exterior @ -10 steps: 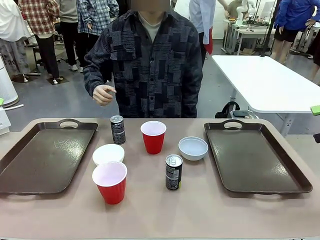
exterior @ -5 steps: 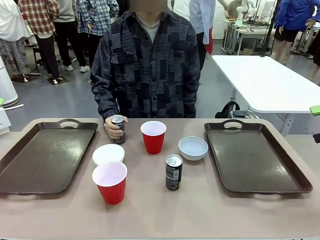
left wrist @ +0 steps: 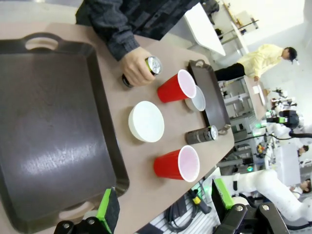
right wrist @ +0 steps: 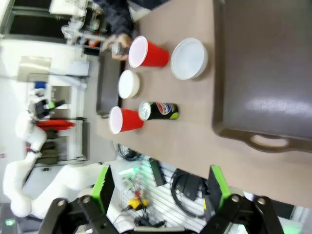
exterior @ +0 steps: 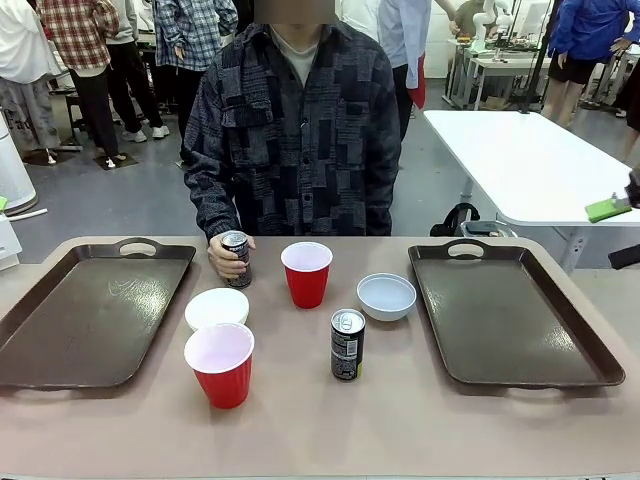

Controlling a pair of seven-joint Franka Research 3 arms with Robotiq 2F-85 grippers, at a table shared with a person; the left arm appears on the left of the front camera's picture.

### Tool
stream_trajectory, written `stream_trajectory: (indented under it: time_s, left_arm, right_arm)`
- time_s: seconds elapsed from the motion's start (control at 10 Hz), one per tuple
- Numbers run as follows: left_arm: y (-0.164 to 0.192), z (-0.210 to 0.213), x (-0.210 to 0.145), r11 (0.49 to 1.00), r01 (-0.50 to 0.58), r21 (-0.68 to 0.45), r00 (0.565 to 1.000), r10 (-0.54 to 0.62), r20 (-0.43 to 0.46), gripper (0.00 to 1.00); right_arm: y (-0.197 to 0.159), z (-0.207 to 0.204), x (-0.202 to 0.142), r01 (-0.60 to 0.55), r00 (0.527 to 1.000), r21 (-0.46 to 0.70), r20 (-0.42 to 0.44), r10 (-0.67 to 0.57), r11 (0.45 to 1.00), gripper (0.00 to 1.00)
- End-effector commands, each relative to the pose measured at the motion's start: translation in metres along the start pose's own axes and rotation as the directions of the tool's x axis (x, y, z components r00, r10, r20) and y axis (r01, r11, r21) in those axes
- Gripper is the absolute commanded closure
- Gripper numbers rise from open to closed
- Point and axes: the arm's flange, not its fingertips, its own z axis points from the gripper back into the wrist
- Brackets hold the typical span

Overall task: Prepare tableware on both trays.
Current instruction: Pick up a Picnic Bowl from the table and place it on a Handle tray.

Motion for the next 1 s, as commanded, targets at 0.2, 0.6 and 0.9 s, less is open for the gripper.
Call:
stream_trajectory:
  time_s: [0.2,0.6,0.9]
  left_arm:
    - [0.0,0.0,0.002,1.0,-0.006,-0.015,1.0,0.006,0.012,0.0]
    - [0.0,0.0,0.002,1.0,-0.006,-0.015,1.0,0.006,0.012,0.0]
    - [0.0,0.0,0.002,1.0,-0.006,-0.015,1.0,0.006,0.012,0.0]
  right_arm:
    - [0.082,-0.037,0.05,-0.054,0.998,-0.345,-0.037,0.044,0.937,0.0]
    - [0.124,-0.131,0.101,-0.088,0.992,-0.623,-0.129,0.009,0.778,0.0]
    - [0.137,-0.198,0.107,-0.122,0.989,-0.738,-0.148,0.017,0.664,0.0]
